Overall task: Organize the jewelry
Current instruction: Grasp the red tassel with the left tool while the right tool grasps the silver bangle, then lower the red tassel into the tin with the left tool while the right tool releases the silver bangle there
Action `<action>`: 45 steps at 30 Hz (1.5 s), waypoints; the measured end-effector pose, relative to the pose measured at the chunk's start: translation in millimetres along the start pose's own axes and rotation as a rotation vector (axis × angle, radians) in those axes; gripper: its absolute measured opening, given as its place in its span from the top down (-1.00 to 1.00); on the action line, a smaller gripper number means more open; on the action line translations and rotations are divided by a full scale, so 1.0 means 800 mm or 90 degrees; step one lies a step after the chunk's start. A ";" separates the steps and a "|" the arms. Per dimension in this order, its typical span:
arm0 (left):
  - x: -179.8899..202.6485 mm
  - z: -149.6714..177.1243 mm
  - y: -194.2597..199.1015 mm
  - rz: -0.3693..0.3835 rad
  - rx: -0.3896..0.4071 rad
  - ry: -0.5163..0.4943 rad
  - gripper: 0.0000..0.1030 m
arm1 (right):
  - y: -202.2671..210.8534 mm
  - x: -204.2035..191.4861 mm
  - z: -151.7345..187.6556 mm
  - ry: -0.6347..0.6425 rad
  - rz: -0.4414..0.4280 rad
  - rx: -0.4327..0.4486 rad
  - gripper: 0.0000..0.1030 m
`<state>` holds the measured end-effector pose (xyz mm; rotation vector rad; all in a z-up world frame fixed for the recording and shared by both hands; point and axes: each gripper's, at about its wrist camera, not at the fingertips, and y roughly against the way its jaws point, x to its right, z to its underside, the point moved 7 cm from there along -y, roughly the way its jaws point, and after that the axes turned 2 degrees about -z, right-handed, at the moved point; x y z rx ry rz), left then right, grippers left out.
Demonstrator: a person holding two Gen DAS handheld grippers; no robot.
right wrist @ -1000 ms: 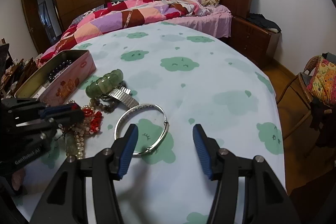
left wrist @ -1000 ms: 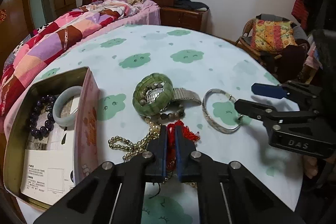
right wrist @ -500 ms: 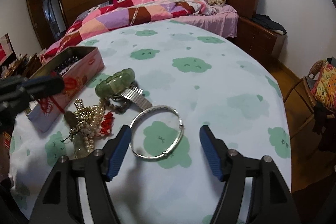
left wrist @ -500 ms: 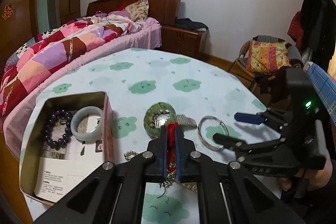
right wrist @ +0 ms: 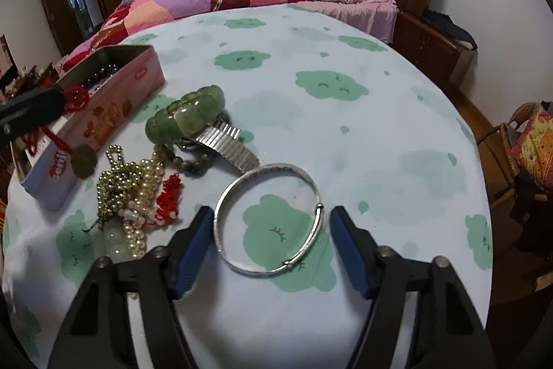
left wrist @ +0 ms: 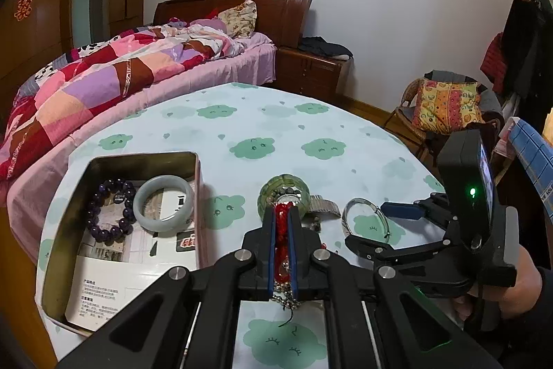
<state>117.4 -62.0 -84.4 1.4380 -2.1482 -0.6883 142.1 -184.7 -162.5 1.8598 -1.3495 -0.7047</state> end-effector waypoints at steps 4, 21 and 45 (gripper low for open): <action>-0.007 -0.004 0.007 -0.005 0.008 0.008 0.91 | 0.003 -0.001 0.001 0.004 0.001 0.005 -0.28; -0.073 -0.026 0.057 -0.058 0.053 0.040 0.91 | 0.042 -0.003 -0.016 -0.008 -0.002 0.088 -0.27; -0.184 -0.011 0.045 -0.128 0.040 0.096 0.91 | 0.040 -0.163 -0.127 0.154 -0.098 0.167 -0.27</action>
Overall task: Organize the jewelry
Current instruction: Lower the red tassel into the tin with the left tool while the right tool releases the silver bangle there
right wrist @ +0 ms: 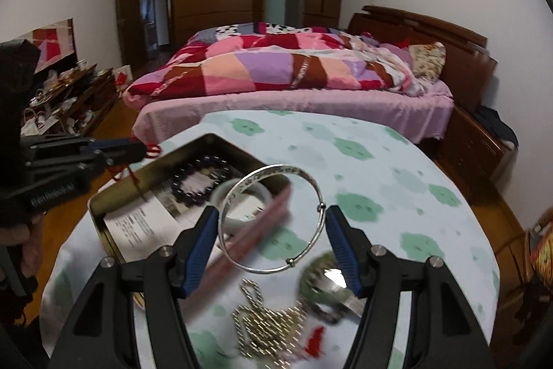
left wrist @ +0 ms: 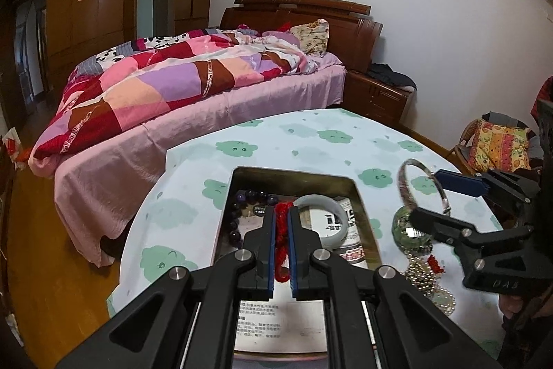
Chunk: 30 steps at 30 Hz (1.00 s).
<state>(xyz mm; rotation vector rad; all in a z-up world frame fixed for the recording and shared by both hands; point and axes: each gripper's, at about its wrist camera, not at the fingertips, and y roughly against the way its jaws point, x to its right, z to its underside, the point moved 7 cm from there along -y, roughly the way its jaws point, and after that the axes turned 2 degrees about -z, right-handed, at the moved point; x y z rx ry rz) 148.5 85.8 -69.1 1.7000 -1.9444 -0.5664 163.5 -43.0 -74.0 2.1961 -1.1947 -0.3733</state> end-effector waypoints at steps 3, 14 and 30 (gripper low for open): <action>-0.005 0.001 -0.007 -0.005 -0.002 0.003 0.91 | -0.015 -0.013 -0.005 0.013 -0.006 -0.006 -0.27; -0.013 0.014 -0.028 -0.009 -0.028 0.007 0.91 | -0.042 -0.041 -0.006 0.030 -0.024 -0.020 -0.27; -0.019 0.027 -0.046 -0.015 -0.055 0.008 0.91 | -0.063 -0.053 0.008 0.038 -0.030 -0.050 -0.27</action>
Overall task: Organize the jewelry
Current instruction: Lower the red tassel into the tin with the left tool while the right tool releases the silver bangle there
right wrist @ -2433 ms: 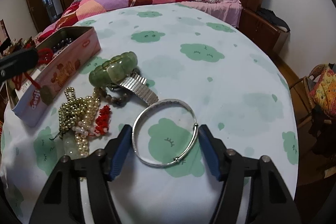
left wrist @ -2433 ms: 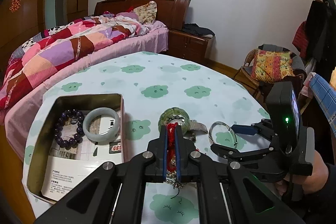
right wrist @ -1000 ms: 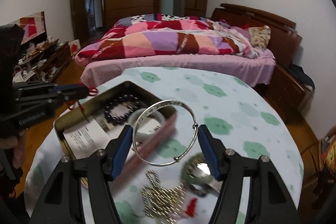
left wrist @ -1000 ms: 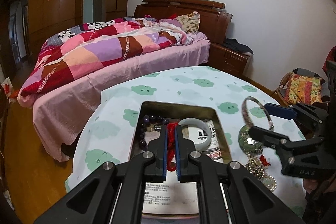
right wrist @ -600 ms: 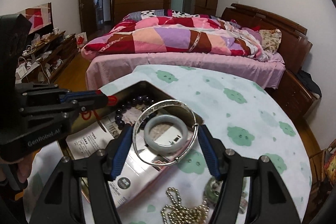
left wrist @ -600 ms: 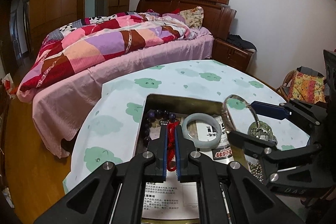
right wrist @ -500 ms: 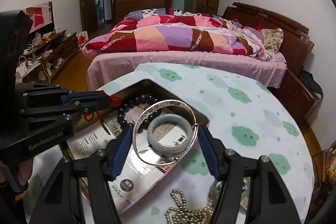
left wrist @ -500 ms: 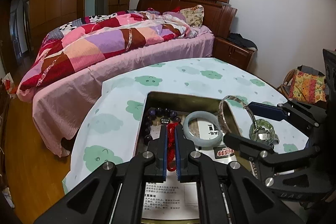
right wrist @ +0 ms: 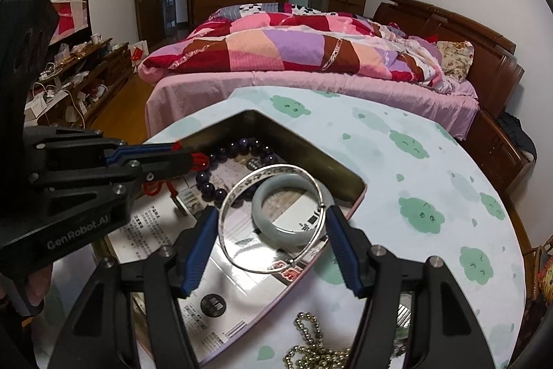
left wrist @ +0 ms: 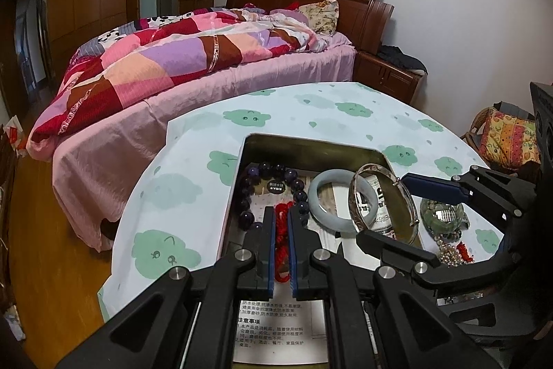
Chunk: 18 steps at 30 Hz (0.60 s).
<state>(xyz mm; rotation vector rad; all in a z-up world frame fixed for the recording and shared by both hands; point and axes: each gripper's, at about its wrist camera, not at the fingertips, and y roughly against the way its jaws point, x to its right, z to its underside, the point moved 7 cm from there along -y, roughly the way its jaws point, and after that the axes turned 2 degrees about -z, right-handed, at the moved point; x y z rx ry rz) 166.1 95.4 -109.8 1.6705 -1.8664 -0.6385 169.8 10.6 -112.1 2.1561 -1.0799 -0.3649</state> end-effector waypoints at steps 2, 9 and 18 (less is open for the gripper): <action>-0.001 0.000 -0.001 0.000 -0.001 0.000 0.91 | -0.001 -0.001 0.001 0.001 0.000 -0.002 -0.28; -0.003 0.002 -0.005 -0.003 -0.005 0.002 0.91 | -0.005 -0.001 0.002 0.003 0.001 -0.007 -0.27; -0.005 0.005 -0.009 -0.004 -0.011 0.001 0.91 | -0.011 -0.004 0.006 0.009 0.001 -0.014 -0.28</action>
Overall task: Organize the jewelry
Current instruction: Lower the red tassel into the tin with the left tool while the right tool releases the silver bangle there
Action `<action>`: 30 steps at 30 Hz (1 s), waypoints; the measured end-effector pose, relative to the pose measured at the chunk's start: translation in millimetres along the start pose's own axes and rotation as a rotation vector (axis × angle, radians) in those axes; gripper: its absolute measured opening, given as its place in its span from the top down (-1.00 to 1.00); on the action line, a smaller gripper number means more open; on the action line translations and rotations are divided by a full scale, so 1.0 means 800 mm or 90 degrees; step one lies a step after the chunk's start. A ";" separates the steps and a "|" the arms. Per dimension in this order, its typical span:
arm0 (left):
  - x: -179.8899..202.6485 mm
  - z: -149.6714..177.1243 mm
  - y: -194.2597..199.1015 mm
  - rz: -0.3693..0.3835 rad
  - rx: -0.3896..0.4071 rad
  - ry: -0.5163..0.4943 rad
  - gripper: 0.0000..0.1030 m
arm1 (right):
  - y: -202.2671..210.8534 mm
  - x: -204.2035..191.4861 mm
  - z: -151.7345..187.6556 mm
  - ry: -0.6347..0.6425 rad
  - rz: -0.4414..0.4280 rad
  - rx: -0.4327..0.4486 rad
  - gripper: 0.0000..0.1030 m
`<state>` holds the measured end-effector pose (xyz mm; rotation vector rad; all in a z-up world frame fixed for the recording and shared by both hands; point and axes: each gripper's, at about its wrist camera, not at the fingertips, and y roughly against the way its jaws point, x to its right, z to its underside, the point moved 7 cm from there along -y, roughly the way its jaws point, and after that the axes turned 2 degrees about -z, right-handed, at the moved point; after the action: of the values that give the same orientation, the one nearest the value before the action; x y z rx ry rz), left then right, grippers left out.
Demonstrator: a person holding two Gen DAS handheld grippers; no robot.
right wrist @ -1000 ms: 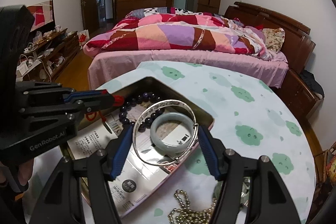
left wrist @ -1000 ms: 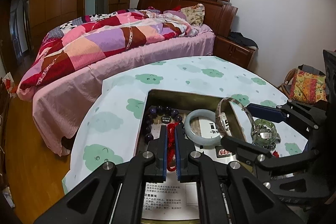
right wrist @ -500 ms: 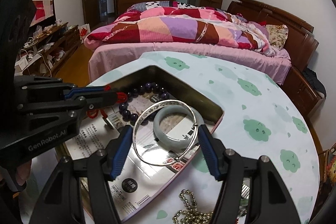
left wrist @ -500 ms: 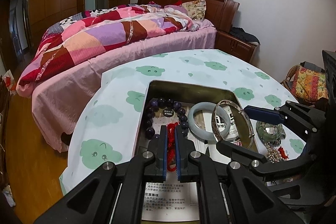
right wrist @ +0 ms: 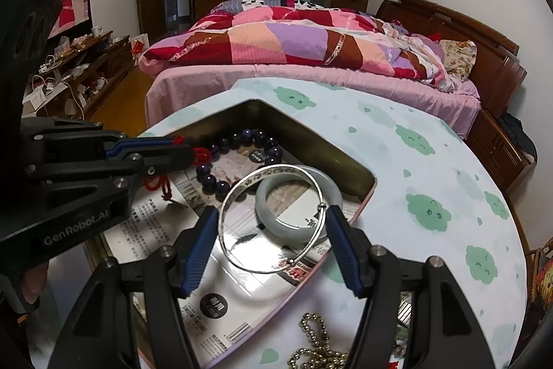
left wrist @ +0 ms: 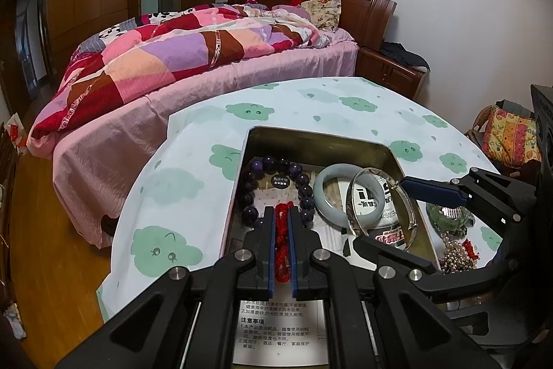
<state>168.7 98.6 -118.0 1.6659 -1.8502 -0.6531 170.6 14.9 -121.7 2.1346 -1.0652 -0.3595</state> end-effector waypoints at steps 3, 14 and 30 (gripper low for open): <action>0.000 0.001 -0.002 -0.001 -0.003 0.000 0.91 | -0.002 -0.001 0.001 0.000 0.000 -0.001 -0.28; -0.001 0.006 -0.009 -0.001 -0.015 -0.002 0.91 | -0.005 -0.002 0.005 0.006 0.003 -0.004 -0.28; -0.003 0.010 -0.014 -0.002 -0.024 -0.002 0.90 | -0.006 -0.003 0.005 0.008 0.003 -0.004 -0.28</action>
<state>171.6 99.8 -131.6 1.6452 -1.8266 -0.6870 170.2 16.7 -128.2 2.1247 -1.0611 -0.3468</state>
